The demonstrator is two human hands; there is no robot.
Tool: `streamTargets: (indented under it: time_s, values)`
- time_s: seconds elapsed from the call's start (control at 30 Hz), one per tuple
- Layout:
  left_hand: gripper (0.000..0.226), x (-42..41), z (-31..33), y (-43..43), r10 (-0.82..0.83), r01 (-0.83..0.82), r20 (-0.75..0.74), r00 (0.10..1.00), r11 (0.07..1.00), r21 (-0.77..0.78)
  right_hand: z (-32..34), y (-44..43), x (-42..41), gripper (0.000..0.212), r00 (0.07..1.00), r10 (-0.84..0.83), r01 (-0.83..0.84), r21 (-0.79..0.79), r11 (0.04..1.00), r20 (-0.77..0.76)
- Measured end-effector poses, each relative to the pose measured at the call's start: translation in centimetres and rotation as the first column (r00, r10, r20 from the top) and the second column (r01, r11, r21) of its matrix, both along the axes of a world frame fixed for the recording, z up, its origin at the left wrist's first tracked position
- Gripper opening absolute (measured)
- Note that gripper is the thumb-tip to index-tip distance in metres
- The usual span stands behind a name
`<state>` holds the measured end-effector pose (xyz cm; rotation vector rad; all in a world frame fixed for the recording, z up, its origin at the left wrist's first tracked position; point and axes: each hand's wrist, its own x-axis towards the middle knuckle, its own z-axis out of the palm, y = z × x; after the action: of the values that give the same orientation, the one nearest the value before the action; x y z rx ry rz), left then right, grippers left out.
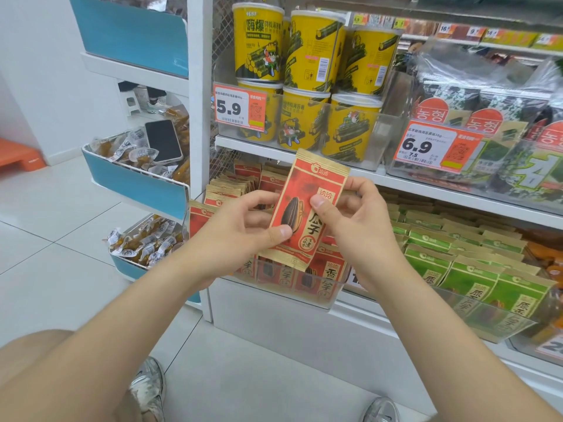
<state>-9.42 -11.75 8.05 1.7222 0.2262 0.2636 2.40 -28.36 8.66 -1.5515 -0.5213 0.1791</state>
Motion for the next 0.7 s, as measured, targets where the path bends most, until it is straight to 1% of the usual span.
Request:
streamTargets:
  time_s: [0.07, 0.13, 0.27, 0.33, 0.47, 0.57, 0.63, 0.7]
  values:
    - [0.041, 0.1, 0.0, 0.0, 0.082, -0.082, -0.012, 0.997, 0.997, -0.014, 0.0, 0.1, 0.0, 0.034, 0.999, -0.034, 0.034, 0.012, 0.999, 0.020]
    - [0.042, 0.2, 0.0, -0.1, 0.160, -0.159, 0.011, 0.987, 0.986, -0.042, 0.0, 0.1, 0.1, 0.035, 0.998, -0.061, 0.060, 0.025, 0.998, 0.010]
    - [0.036, 0.3, -0.2, -0.3, 0.252, -0.248, 0.084, 0.964, 0.967, -0.048, -0.3, 0.3, 0.2, 0.035, 0.997, -0.067, 0.070, 0.063, 0.996, -0.042]
    - [0.033, 0.4, -0.2, -0.2, 0.278, -0.271, 0.094, 0.956, 0.959, -0.081, -0.2, 0.4, 0.0, 0.035, 0.997, -0.055, 0.060, 0.083, 0.995, -0.061]
    - [0.040, 0.6, -0.6, 0.2, 0.278, -0.263, 0.049, 0.959, 0.943, -0.204, 0.6, 0.3, -0.6, 0.033, 0.996, 0.044, -0.032, 0.148, 0.988, -0.080]
    - [0.058, 0.9, -1.1, 0.5, 0.268, -0.242, 0.037, 0.963, 0.914, -0.326, 0.9, 0.1, -0.9, 0.032, 0.991, 0.101, -0.085, 0.178, 0.980, -0.084]
    - [0.063, 0.8, -1.0, 0.6, 0.228, -0.213, 0.011, 0.974, 0.923, -0.322, 0.9, 0.0, -0.9, 0.032, 0.990, 0.110, -0.094, 0.170, 0.981, -0.087]
    - [0.061, 0.6, -0.7, 0.6, 0.191, -0.187, -0.013, 0.981, 0.942, -0.279, 0.7, -0.1, -0.9, 0.032, 0.993, 0.094, -0.083, 0.143, 0.986, -0.077]
